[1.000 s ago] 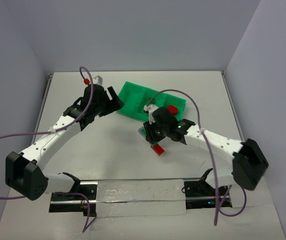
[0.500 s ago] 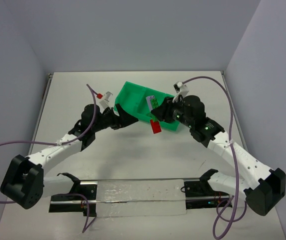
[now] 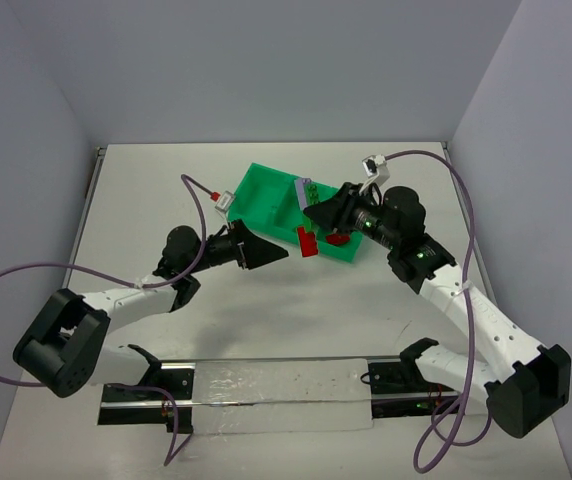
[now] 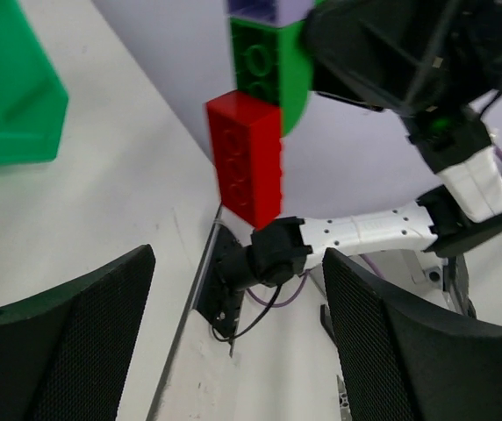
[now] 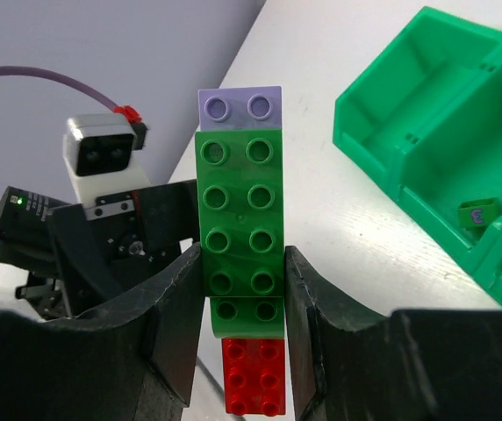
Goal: Sort the legos into containers by color
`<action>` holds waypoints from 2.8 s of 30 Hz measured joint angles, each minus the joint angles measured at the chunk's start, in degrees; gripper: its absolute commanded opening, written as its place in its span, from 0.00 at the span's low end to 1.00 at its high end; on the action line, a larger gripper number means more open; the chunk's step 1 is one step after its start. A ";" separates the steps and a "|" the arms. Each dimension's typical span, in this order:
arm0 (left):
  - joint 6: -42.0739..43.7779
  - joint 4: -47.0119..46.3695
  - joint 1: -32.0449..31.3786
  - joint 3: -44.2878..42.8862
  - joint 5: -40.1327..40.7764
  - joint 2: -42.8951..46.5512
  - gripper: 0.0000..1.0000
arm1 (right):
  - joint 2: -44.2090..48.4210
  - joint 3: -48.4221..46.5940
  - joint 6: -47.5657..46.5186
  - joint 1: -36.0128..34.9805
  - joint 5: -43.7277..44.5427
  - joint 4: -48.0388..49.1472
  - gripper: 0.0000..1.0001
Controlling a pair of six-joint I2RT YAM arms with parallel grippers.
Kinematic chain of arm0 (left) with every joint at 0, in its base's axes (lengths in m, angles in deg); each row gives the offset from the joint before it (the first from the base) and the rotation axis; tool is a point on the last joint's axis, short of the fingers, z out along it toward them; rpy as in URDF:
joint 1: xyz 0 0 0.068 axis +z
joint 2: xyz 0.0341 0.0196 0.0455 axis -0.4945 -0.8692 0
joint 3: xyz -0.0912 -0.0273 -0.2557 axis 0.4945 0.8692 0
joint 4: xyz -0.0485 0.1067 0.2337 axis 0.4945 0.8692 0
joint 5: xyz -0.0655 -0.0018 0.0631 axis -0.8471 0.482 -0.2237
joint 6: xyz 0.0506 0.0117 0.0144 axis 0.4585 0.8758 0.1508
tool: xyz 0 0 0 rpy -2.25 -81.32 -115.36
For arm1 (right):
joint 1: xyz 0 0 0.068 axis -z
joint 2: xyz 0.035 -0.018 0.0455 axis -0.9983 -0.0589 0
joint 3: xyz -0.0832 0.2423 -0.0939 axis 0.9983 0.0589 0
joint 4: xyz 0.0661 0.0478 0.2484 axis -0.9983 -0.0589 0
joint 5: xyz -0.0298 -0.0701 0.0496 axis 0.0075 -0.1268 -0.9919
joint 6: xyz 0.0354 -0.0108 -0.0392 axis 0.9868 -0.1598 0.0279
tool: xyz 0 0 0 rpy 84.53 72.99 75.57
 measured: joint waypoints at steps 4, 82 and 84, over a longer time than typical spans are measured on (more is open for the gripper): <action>-2.83 -7.72 -0.02 -0.02 -4.04 -2.26 0.97 | -0.37 1.81 2.60 1.70 -5.04 3.45 0.06; 18.22 65.95 -10.34 -72.25 21.81 -49.34 0.97 | 31.91 7.13 -7.43 11.61 25.27 -19.52 0.12; 18.63 66.72 -10.34 -72.37 22.40 -48.99 0.95 | 31.73 7.39 -7.63 11.61 24.87 -19.82 0.12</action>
